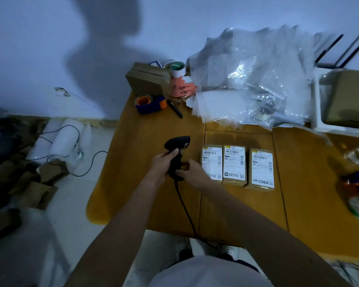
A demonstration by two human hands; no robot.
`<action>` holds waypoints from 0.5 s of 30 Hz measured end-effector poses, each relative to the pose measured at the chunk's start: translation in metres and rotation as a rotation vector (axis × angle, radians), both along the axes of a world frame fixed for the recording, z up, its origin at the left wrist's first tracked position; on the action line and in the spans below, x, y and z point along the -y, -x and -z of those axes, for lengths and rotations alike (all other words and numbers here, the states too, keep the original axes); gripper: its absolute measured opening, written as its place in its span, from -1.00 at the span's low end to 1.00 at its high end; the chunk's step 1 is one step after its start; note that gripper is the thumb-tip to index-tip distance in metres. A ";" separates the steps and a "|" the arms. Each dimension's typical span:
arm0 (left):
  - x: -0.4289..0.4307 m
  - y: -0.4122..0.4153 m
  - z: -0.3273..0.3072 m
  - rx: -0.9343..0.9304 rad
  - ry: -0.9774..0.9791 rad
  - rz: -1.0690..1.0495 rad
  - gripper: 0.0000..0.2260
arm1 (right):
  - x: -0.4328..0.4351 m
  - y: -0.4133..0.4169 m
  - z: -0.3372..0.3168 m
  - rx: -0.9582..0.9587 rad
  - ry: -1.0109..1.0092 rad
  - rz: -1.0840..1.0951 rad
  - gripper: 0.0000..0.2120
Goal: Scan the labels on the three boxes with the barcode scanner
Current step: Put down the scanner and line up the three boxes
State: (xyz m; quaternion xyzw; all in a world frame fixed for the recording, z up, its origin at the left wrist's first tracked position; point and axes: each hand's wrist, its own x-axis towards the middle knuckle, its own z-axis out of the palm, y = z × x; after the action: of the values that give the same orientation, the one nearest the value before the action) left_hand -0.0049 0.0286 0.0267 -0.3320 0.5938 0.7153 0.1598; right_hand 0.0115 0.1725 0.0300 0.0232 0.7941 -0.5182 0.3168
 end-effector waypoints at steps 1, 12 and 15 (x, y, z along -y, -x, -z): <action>0.004 0.003 0.002 0.003 0.017 0.001 -0.65 | 0.004 0.001 0.003 0.015 -0.004 0.028 -0.57; 0.024 0.010 0.028 0.048 0.220 0.209 -0.64 | 0.027 0.012 0.026 0.016 -0.163 0.075 -0.58; 0.023 0.012 0.031 0.040 0.250 0.317 -0.56 | 0.029 0.014 0.032 0.028 -0.199 0.074 -0.58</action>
State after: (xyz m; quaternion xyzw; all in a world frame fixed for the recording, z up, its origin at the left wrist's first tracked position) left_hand -0.0165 0.0060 -0.0048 -0.2660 0.7194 0.5952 0.2397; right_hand -0.0028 0.1434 -0.0021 0.0909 0.8357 -0.4477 0.3047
